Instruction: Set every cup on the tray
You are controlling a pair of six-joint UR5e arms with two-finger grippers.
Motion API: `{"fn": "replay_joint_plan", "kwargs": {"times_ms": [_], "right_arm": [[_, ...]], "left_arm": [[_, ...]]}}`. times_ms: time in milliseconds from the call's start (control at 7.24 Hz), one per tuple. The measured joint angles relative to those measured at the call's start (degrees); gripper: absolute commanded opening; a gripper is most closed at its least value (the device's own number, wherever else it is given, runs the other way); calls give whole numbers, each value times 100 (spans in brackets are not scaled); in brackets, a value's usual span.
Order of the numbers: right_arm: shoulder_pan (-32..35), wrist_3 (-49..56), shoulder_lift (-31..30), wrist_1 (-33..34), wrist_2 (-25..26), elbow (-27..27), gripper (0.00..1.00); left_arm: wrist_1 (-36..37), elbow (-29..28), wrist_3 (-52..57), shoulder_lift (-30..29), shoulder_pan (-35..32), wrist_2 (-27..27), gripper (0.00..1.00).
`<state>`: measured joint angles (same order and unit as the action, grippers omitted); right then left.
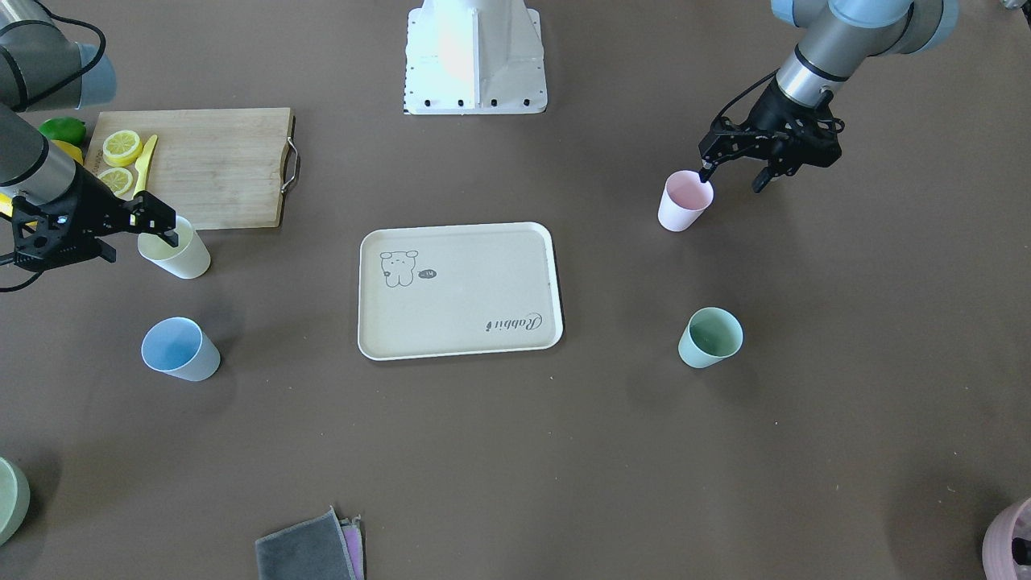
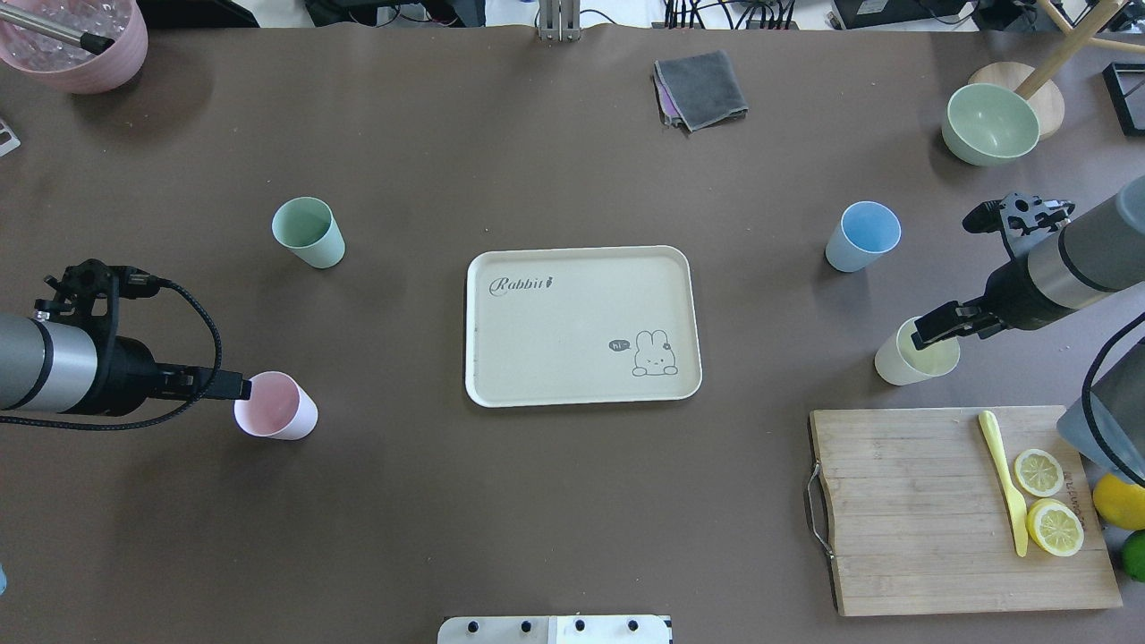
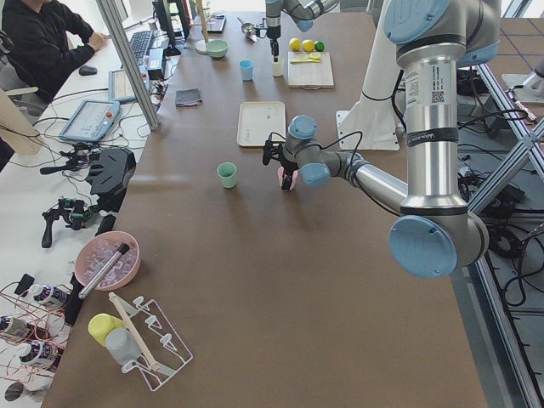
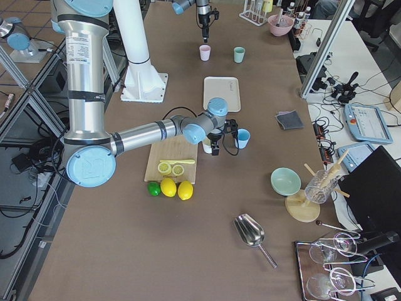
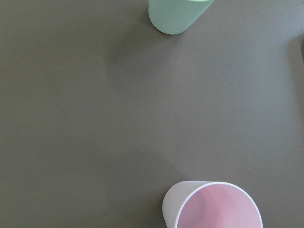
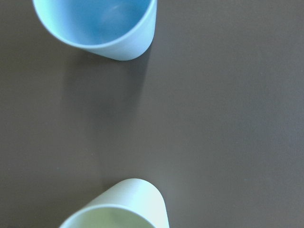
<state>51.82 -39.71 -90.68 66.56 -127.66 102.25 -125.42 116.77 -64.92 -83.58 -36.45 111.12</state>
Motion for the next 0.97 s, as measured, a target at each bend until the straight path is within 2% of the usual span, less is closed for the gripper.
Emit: {"fn": "replay_joint_plan", "kwargs": {"times_ms": [552, 691, 829, 967], "right_arm": [[-5, -10, -28, -29, 12, -60, 98], [-6, -15, -27, -34, 13, -75, 92], [-9, -19, -21, -37, 16, -86, 85], [-11, -26, -12, -38, 19, -98, 68]], "left_arm": [[2, -174, -43, -71, 237, -35, 97], [1, -266, -46, -121, 252, -37, 89], [0, -349, -45, -156, 263, -37, 75], [0, -426, -43, -190, 272, -38, 35]]}}
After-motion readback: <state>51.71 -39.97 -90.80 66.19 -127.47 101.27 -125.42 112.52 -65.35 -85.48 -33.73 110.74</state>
